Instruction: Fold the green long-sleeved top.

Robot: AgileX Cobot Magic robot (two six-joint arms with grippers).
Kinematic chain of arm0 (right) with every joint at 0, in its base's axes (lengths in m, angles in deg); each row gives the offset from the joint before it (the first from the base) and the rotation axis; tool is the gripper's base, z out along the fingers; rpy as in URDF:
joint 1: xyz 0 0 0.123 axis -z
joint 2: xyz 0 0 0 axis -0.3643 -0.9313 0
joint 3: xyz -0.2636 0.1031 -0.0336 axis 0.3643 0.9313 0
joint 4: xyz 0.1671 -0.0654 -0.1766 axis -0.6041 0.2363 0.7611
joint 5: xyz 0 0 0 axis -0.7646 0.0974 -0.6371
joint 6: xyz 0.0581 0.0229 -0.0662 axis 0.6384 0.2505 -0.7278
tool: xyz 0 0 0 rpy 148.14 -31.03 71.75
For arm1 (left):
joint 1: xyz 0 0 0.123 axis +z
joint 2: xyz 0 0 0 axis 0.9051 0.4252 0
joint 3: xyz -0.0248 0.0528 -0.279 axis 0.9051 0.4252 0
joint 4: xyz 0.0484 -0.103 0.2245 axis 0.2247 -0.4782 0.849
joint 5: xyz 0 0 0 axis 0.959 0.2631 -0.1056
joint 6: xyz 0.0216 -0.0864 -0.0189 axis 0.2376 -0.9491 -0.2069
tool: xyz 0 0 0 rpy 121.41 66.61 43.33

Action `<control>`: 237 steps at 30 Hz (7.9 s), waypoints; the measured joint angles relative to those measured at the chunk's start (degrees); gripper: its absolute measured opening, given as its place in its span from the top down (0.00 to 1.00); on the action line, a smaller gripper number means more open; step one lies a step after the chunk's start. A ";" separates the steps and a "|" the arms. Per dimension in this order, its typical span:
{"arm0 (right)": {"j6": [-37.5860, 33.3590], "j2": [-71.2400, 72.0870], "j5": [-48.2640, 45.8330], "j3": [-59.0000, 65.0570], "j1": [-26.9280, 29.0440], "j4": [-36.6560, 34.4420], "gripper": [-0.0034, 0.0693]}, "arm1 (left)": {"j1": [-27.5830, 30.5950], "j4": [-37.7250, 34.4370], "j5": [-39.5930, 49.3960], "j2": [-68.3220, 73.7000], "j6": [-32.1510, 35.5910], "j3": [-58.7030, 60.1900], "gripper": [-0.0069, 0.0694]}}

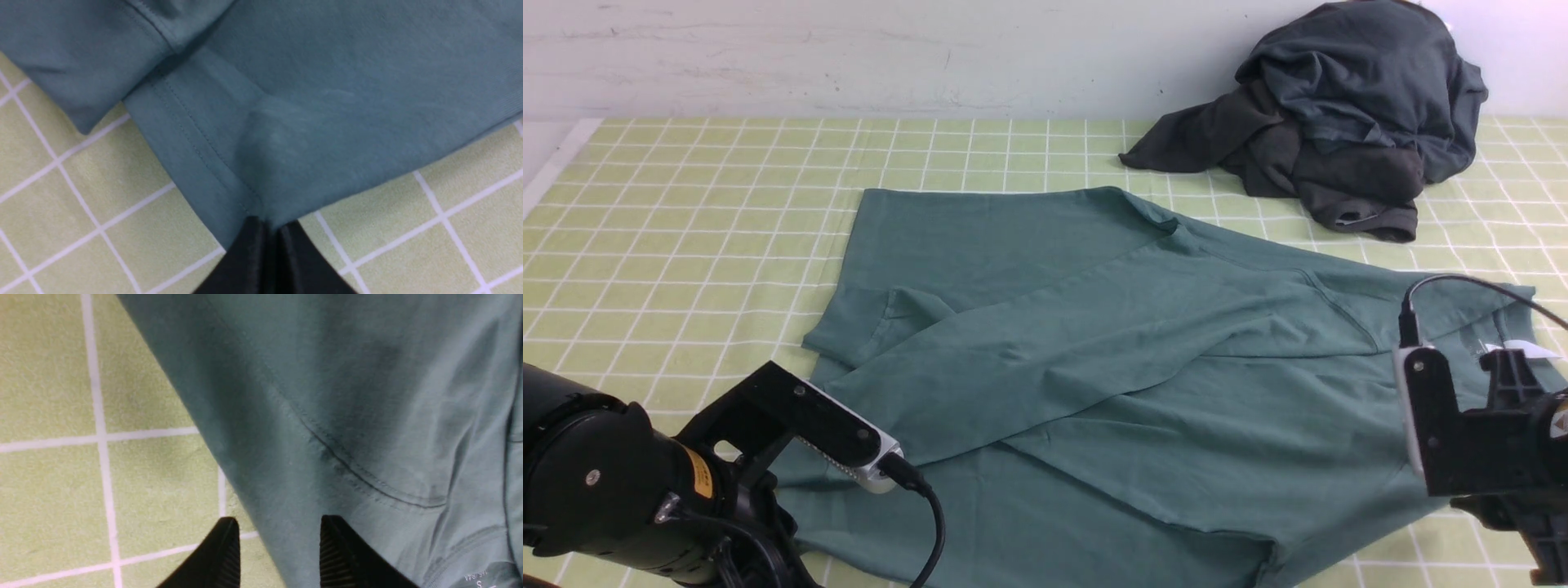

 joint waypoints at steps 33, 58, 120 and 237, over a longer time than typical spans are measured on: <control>35.27 -5.84 -19.21 -23.32 0.00 2.24 0.96 | 6.55 6.99 3.06 6.88 -19.50 -26.13 0.90; 53.96 -48.71 -19.68 -77.25 3.71 -0.15 0.83 | 15.97 9.29 -2.44 70.31 -19.91 -97.19 0.74; 76.23 -28.53 -37.46 -87.26 -4.00 -19.58 0.92 | 17.98 -7.64 11.07 -36.81 0.42 2.43 0.91; 81.73 85.97 5.41 38.29 3.70 -1.19 0.97 | 17.98 -14.32 -2.17 -36.86 0.10 8.33 0.91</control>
